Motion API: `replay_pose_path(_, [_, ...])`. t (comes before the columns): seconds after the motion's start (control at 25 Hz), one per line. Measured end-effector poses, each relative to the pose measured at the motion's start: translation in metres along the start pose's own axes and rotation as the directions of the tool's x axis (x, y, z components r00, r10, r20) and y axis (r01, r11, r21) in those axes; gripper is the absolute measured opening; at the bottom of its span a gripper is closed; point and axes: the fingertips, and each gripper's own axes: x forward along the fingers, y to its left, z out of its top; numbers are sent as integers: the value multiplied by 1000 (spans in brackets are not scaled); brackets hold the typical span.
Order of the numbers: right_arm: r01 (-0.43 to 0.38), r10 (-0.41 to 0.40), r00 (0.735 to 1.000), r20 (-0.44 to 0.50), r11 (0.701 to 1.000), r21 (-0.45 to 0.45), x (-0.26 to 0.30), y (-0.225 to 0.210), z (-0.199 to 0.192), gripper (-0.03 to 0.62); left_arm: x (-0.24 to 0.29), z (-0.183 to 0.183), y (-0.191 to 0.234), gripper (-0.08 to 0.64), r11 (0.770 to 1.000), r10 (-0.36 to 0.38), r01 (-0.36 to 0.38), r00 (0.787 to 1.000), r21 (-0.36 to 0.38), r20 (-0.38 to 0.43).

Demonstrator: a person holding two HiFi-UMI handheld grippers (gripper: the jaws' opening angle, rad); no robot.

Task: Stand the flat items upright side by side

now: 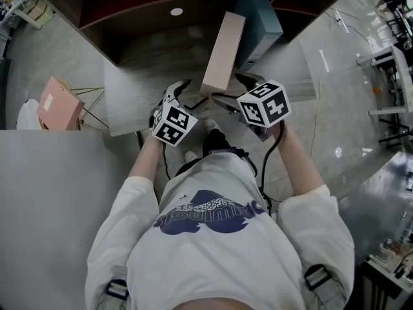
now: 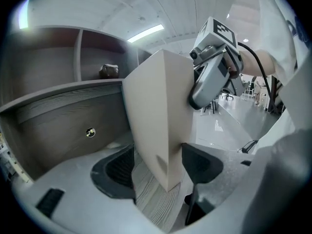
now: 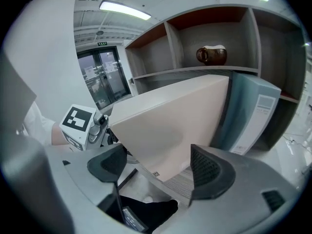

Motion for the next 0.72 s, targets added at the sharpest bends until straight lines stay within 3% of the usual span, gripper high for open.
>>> replay_pose_path(0.56, [-109,107,993,-41,993,-36,-7,-20,-10,382,34,11,-6,314,998,-53,52,998,-36,-17])
replay_pose_path(0.72, [-174,170,983,-71,983,-62,-2,-20,-16,382,41,19,-6,314,996,-75,73,997,-53,-28])
